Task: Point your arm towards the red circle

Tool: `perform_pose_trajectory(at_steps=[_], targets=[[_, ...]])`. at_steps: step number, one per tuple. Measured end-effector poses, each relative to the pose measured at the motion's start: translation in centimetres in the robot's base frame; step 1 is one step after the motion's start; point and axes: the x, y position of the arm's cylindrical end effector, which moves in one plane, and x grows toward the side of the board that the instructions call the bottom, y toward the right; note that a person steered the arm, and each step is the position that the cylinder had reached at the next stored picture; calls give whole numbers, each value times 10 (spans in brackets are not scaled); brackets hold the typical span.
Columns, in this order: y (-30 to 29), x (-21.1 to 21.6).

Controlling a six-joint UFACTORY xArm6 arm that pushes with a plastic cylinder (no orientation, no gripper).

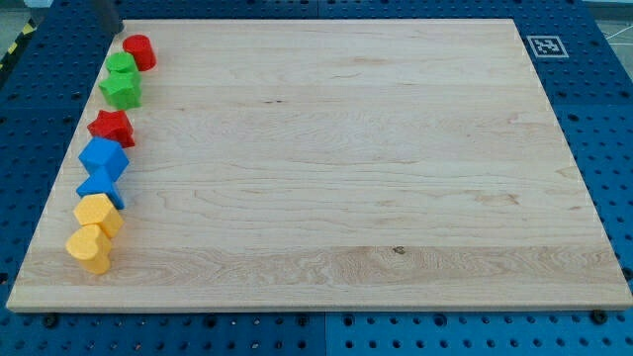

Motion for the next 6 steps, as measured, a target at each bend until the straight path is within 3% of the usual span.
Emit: perform_pose_trajectory(at_steps=[1, 4, 6], targets=[[0, 36], [10, 39], [59, 58]])
